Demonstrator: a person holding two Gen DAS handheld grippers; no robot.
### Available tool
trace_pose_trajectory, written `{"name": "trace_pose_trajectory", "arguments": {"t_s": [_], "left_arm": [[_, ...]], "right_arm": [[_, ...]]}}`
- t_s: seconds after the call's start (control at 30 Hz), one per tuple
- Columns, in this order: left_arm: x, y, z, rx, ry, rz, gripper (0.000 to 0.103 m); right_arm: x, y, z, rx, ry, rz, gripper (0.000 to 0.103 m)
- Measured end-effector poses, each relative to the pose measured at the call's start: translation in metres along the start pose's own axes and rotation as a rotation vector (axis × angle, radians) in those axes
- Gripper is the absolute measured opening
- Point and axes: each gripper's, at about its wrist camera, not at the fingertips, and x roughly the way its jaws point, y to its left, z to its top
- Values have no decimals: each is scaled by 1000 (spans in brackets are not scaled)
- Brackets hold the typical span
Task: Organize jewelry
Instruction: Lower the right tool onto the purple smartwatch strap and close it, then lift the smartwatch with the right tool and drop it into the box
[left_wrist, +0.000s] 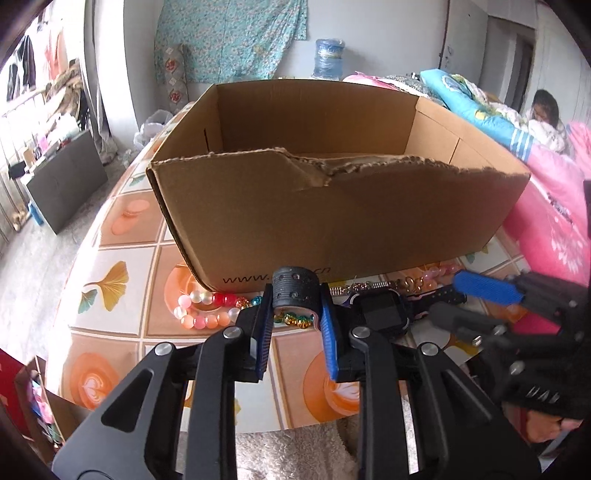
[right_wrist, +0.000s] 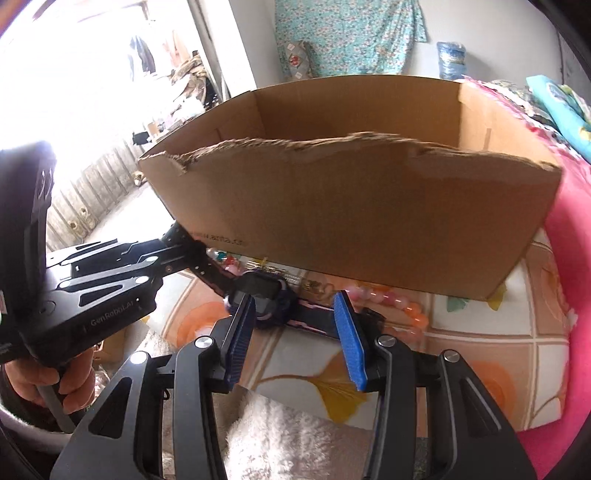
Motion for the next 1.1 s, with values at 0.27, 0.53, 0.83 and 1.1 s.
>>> {"name": "trace_pose_trajectory", "arguments": {"t_s": [0.27,0.53,0.83,1.1], "left_arm": [[-6,-15,-8,96,-30,67,22],[-2,-16,-9,106,-14,88,22],[4,-14,-7,110,2,99,22],[7,-18,-6,116,10,107,22]], "right_arm": [[-12,-58,-9,212,46,-75,44],[5,-71,-11,334,101,1,44],[16,-83,-12,475,133,206,44],[23,-70,-7,491,144,191,41]]}}
